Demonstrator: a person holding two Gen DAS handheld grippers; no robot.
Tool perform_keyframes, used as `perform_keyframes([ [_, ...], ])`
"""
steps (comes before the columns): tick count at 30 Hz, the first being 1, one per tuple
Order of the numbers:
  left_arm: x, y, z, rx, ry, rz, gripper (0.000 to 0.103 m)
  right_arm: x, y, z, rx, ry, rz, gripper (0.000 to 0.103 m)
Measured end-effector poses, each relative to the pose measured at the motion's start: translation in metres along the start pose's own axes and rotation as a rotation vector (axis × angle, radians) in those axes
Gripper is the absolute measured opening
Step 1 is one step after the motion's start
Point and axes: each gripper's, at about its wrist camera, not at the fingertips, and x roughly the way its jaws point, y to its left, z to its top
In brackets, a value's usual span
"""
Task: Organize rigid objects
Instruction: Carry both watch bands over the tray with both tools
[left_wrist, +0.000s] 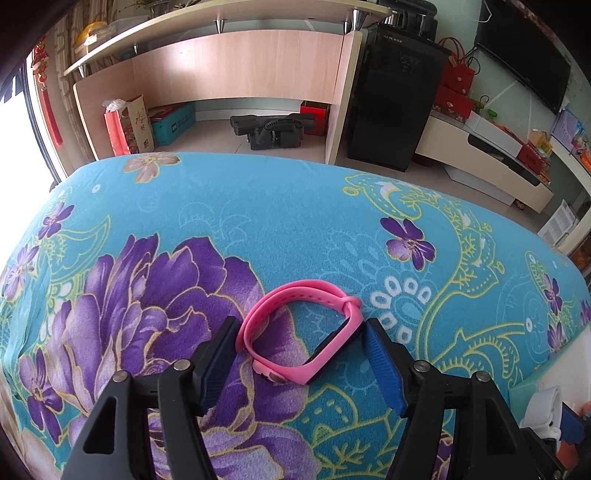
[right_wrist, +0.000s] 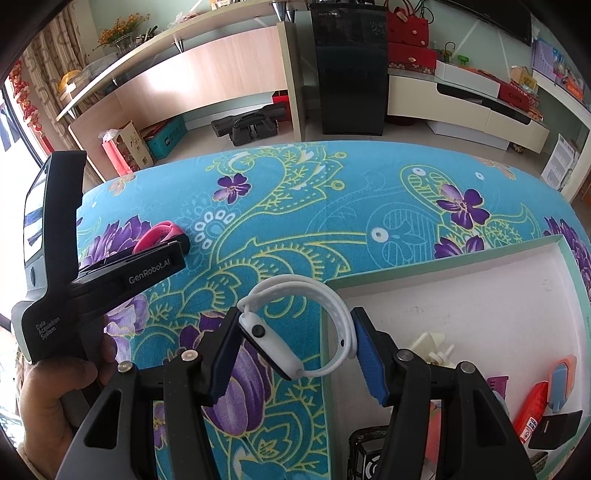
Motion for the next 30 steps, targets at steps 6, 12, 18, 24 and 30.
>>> perform_keyframes([
  [6,-0.014,0.002,-0.012,-0.021,0.008,-0.013,0.069,-0.005,0.000,-0.002,0.003,-0.002,0.001,0.060],
  [12,-0.049,0.005,-0.037,-0.067,-0.015,-0.022,0.069,-0.023,0.000,-0.008,0.003,-0.019,0.007,0.060],
  [18,-0.091,0.007,-0.072,-0.114,-0.045,-0.042,0.069,-0.050,-0.001,-0.027,0.010,-0.036,0.035,0.060],
  [24,-0.129,0.002,-0.100,-0.105,-0.081,-0.051,0.069,-0.076,0.000,-0.050,-0.003,-0.047,0.020,0.060],
  [30,-0.157,-0.015,-0.116,-0.045,-0.125,-0.068,0.069,-0.100,-0.014,-0.077,0.024,-0.050,-0.005,0.060],
])
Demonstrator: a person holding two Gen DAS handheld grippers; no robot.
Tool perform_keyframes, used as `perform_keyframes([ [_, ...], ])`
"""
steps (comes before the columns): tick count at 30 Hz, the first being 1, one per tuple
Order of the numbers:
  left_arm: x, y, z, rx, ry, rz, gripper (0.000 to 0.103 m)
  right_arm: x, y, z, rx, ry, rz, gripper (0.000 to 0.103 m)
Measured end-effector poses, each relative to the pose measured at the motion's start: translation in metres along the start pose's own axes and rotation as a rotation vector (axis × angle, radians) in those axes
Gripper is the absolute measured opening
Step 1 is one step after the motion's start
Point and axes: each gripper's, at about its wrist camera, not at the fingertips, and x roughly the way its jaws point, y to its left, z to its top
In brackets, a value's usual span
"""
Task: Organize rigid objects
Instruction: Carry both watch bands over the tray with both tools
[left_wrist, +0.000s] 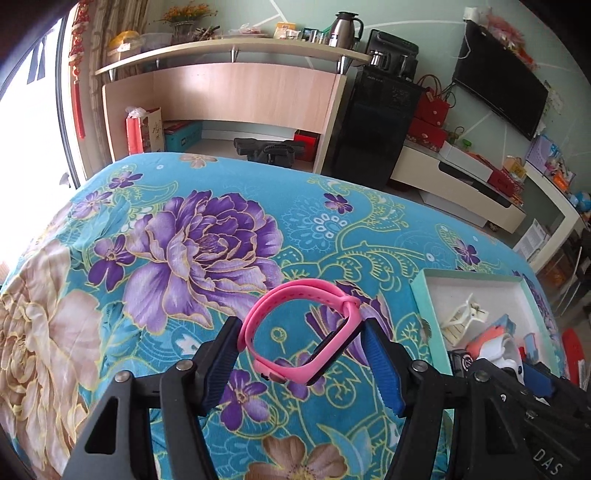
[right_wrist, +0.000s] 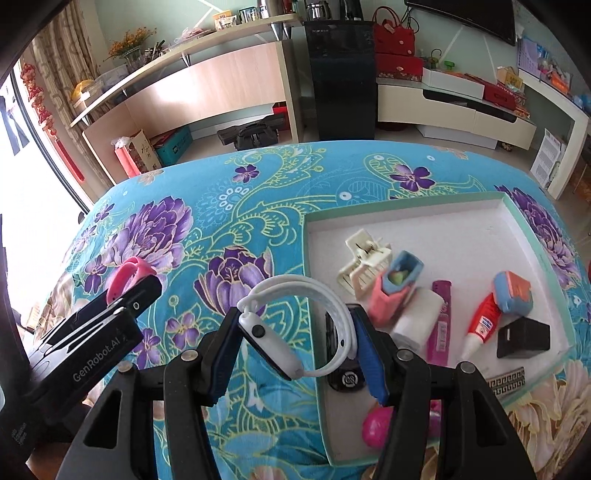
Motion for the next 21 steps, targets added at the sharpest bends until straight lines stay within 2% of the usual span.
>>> perform_keyframes([
  [5,-0.016,-0.026,-0.002,0.052,-0.020,-0.048,0.069,-0.017,-0.027,-0.010,0.048,-0.010,-0.052,0.060],
  [10,-0.025,-0.061,-0.005,0.123,-0.038,-0.097,0.069,-0.027,-0.064,-0.011,0.121,-0.028,-0.154,0.060],
  [21,-0.016,-0.136,-0.032,0.298,-0.002,-0.176,0.069,-0.030,-0.135,-0.021,0.281,-0.024,-0.211,0.060],
])
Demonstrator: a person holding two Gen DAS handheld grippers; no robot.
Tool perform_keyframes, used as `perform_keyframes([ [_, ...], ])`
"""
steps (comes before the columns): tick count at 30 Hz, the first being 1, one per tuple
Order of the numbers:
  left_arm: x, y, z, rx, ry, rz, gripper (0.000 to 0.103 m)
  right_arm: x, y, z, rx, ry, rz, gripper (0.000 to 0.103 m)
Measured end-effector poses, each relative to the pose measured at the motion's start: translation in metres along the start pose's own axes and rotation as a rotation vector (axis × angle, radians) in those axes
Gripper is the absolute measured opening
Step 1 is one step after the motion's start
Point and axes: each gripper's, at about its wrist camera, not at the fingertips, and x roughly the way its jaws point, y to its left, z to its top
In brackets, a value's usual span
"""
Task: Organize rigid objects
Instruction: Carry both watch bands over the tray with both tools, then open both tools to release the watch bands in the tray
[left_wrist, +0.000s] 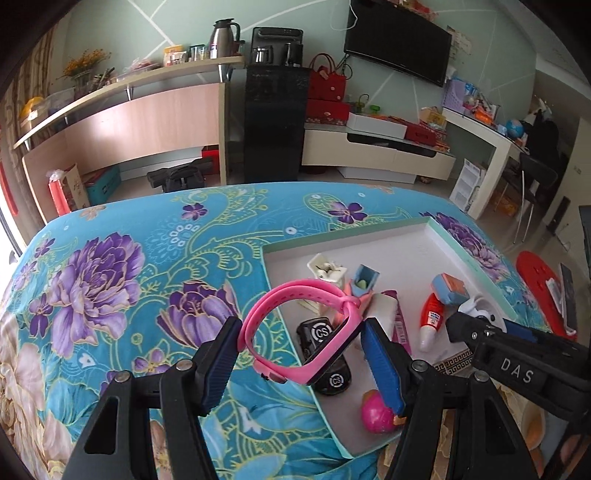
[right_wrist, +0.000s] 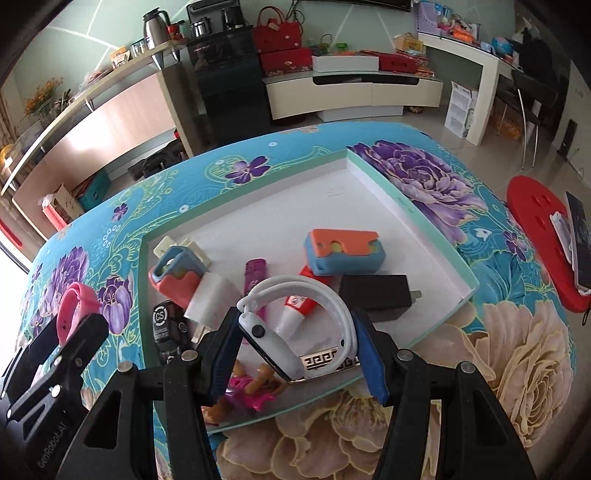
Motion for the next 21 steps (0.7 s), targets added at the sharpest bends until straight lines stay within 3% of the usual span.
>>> perform_keyframes([
  [10,0.027,-0.039,-0.008,0.063,0.058,-0.023,0.069,0.000,-0.022,0.002,0.045,-0.002,-0.002,0.061],
  [21,0.041,-0.041,-0.015,0.063,0.086,-0.015,0.070,0.010,-0.013,0.001,0.023,0.021,0.019,0.061],
])
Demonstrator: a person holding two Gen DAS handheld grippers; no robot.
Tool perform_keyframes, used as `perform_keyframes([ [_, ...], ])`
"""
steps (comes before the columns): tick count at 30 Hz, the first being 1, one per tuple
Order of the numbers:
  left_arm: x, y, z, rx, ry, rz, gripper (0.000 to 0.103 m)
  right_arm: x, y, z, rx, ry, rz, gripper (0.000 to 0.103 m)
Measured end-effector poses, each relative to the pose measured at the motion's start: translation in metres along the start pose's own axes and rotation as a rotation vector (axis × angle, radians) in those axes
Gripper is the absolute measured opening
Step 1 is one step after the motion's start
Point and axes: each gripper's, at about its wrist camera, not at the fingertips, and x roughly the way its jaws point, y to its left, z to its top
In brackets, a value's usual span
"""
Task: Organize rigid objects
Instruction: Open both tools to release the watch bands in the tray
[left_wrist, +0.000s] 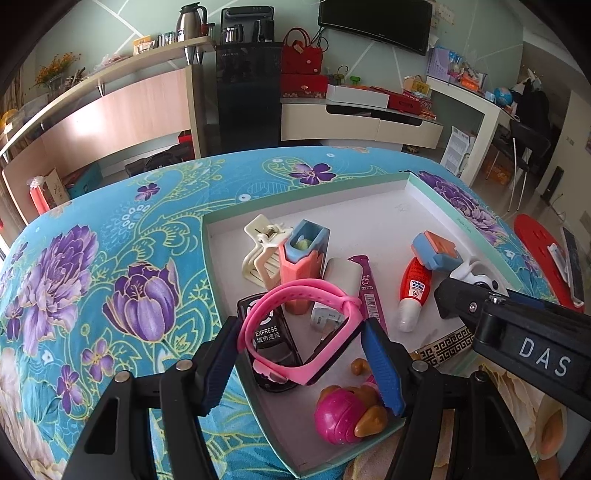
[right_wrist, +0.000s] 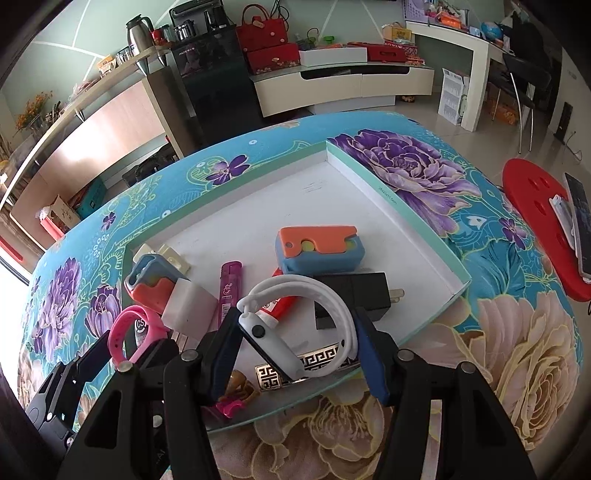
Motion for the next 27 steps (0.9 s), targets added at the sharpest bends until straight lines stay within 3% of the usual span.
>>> perform_keyframes([
  [10,0.005,-0.001,0.000,0.009,0.022,0.006,0.072,0.005,0.004,-0.001,-0.014,0.015,0.007,0.062],
  [13,0.004,-0.001,0.000,0.009,0.024,0.006,0.079,0.006,0.005,0.000,-0.021,0.017,0.003,0.062],
  [17,-0.001,0.002,0.001,-0.001,0.014,0.011,0.085,0.002,0.005,0.001,-0.010,0.006,0.025,0.081],
  [27,-0.016,0.017,0.002,-0.025,0.022,0.055,0.089,-0.008,0.007,0.001,-0.014,0.000,0.019,0.081],
])
